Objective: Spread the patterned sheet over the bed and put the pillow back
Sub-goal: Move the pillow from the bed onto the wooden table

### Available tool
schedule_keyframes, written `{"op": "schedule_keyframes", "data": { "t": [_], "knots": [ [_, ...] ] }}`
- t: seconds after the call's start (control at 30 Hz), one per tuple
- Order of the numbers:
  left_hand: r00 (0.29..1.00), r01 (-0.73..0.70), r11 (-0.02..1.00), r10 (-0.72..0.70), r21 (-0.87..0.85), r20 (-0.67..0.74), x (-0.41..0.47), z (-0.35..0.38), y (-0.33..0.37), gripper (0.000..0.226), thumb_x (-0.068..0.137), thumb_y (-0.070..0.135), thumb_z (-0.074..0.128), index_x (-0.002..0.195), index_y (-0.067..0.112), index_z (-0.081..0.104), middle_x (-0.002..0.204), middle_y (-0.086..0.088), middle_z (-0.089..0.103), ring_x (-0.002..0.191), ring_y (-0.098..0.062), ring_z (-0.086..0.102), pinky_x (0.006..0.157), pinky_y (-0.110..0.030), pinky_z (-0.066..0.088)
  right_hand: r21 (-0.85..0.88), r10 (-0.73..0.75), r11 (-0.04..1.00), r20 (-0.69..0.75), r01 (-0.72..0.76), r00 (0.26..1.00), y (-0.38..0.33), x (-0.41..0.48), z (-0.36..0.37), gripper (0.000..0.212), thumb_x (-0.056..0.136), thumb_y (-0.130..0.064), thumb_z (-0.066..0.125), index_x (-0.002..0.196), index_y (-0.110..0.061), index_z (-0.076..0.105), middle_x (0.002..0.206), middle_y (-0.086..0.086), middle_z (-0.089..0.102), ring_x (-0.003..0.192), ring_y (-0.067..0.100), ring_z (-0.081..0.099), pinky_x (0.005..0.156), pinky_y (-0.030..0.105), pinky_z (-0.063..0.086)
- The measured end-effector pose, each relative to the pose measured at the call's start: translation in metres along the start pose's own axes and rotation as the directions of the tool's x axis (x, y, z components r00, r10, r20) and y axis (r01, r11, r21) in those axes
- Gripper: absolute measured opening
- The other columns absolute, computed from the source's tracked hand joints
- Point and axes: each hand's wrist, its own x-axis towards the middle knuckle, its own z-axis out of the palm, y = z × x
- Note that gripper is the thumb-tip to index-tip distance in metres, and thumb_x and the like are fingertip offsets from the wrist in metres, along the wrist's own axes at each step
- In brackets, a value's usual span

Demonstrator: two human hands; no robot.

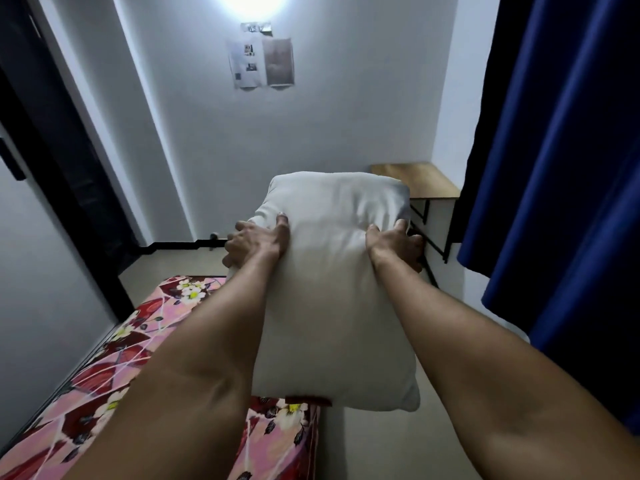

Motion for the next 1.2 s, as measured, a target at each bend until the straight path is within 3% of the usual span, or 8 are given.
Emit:
{"op": "schedule_keyframes", "data": {
  "t": [0.7,1.2],
  "knots": [
    [0.987,-0.116,0.993,0.119,-0.037,0.110,-0.036,0.035,0.070,0.091,0.077,0.080,0.043,0.132,0.008,0.047,0.132,-0.015,0.053,0.126,-0.034,0.048,0.101,-0.052,0.041,-0.018,0.047,0.999,-0.150,-0.050,0.988,0.026,0.043,-0.059,0.054,0.092,-0.050,0.051,0.139,-0.024,0.046,0.142,0.017,0.041,0.128,0.037,0.045,0.105,0.051,0.033],
    [0.986,-0.131,0.990,0.136,-0.049,0.101,-0.010,0.106,0.177,0.091,0.075,0.080,0.042,0.131,0.009,0.048,0.130,-0.014,0.055,0.124,-0.033,0.050,0.100,-0.051,0.040,0.026,0.049,0.999,-0.141,-0.045,0.989,0.018,0.177,-0.059,0.056,0.091,-0.053,0.052,0.140,-0.025,0.045,0.144,0.017,0.039,0.132,0.040,0.042,0.109,0.056,0.034]
  ]
}}
